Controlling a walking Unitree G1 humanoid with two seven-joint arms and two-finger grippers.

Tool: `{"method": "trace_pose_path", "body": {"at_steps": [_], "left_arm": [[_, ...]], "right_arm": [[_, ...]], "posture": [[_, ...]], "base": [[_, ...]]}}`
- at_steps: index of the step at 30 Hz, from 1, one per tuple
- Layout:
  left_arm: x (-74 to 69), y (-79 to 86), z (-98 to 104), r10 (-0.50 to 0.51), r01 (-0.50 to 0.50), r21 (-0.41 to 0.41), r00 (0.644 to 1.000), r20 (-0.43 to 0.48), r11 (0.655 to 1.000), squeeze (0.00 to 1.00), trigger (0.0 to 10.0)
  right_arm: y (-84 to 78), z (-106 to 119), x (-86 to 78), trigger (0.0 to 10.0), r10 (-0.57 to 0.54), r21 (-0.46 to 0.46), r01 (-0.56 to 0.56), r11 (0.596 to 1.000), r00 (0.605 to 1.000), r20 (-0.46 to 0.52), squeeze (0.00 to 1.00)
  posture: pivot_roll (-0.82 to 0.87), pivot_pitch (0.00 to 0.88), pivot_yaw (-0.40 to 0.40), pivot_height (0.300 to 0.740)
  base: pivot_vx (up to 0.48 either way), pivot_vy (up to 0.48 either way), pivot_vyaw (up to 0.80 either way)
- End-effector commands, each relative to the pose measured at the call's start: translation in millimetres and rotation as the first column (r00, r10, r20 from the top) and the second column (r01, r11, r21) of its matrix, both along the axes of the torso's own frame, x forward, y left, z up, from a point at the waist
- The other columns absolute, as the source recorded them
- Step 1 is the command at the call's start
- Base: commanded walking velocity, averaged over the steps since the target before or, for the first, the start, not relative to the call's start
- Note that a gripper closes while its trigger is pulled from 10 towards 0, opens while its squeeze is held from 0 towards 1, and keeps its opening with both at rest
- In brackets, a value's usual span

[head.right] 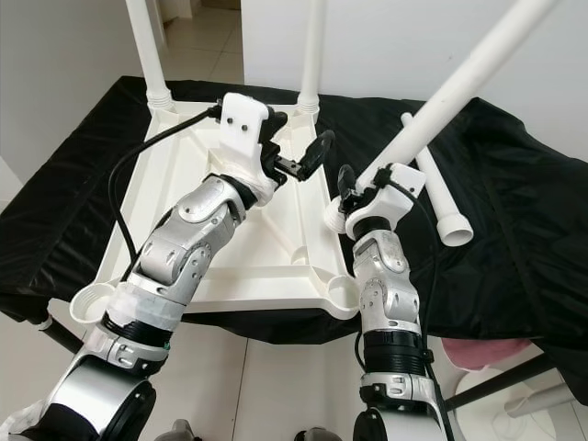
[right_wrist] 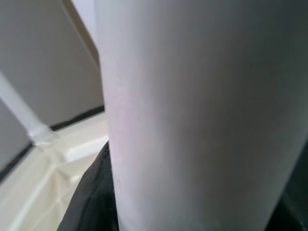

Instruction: Building children table

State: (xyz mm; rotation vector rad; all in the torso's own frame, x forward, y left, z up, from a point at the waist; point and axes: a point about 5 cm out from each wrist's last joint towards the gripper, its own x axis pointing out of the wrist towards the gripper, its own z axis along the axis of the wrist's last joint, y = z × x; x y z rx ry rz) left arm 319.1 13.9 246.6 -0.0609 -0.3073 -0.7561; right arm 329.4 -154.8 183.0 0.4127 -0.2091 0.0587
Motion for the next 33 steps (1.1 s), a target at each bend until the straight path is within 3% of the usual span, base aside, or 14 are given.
{"method": "trace_pose_path", "body": {"at_steps": [1, 9, 10, 13, 16, 17, 20, 28, 30, 33], "left_arm": [[-6.2, -4.1, -14, -0.089, 0.089, 0.075, 0.996, -0.004, 0.993, 0.00, 10.0], [-12.7, 6.1, -43, -0.072, 0.078, 0.163, 0.997, -0.039, 0.984, 0.00, 10.0], [-14.8, 9.6, -54, -0.067, 0.073, 0.213, 0.997, -0.035, 0.974, 0.00, 10.0], [-17.8, 12.8, -63, -0.071, 0.079, 0.246, 0.997, -0.041, 0.966, 0.00, 10.0], [-27.4, 18.1, -90, -0.135, 0.157, 0.358, 0.987, -0.085, 0.920, 0.00, 10.0], [-27.4, 18.1, -90, -0.135, 0.157, 0.358, 0.987, -0.085, 0.920, 0.00, 10.0], [-30.1, 27.5, -117, -0.153, 0.209, 0.495, 0.977, -0.151, 0.843, 0.00, 10.0], [-27.9, 31.1, -128, -0.148, 0.225, 0.582, 0.973, -0.178, 0.782, 0.00, 10.0], [-23.0, 29.6, -134, -0.120, 0.206, 0.629, 0.977, -0.176, 0.750, 0.00, 10.0], [-18.0, 27.5, -135, -0.091, 0.185, 0.643, 0.980, -0.178, 0.743, 0.00, 10.0]], "right_arm": [[1.5, -4, -3.4, 10.0, 0.017, 0.009, -0.017, 1.000, 1.000, -0.018, 0.00], [1.7, -6, -10.4, 10.0, -0.008, -0.053, 0.007, 0.999, 1.000, -0.014, 0.00], [2.9, -6, -10.8, 10.0, -0.001, -0.070, -0.001, 0.998, 1.000, -0.017, 0.00], [3.6, -7, -10.4, 10.0, 0.000, -0.087, -0.002, 0.996, 1.000, -0.022, 0.00], [1.7, -6, -8.7, 10.0, -0.015, -0.105, 0.012, 0.994, 0.999, -0.030, 0.00], [1.7, -6, -8.7, 10.0, -0.015, -0.105, 0.012, 0.994, 0.999, -0.030, 0.00], [0.2, -6, -8.2, 10.0, -0.017, -0.106, 0.013, 0.994, 0.999, -0.041, 0.00], [-1.6, -7, -8.5, 10.0, -0.032, -0.124, 0.026, 0.992, 0.998, -0.045, 0.00], [-2.3, -6, -9.3, 10.0, -0.038, -0.127, 0.032, 0.991, 0.998, -0.046, 0.00], [-2.9, -6, -10.0, 10.0, -0.042, -0.127, 0.036, 0.991, 0.998, -0.045, 0.00]], "posture": [[-0.03, 0.000, -0.031, 0.740], [-0.03, 0.000, -0.031, 0.740], [-0.03, 0.000, -0.031, 0.740], [-0.03, 0.000, -0.030, 0.740], [-0.02, 0.000, -0.032, 0.740], [-0.02, 0.000, -0.032, 0.740], [-0.02, 0.000, -0.035, 0.740], [-0.02, 0.000, -0.032, 0.740], [-0.03, 0.000, -0.029, 0.740], [-0.03, 0.000, -0.027, 0.740]], "base": [[0.000, 0.000, 0.00], [0.000, 0.000, 0.00], [0.000, 0.000, 0.00], [0.000, 0.000, 0.00], [0.000, 0.000, 0.00], [0.000, 0.000, 0.00], [0.000, 0.000, 0.00], [0.000, 0.000, 0.00], [0.000, 0.000, 0.00], [0.000, 0.000, 0.00]]}}
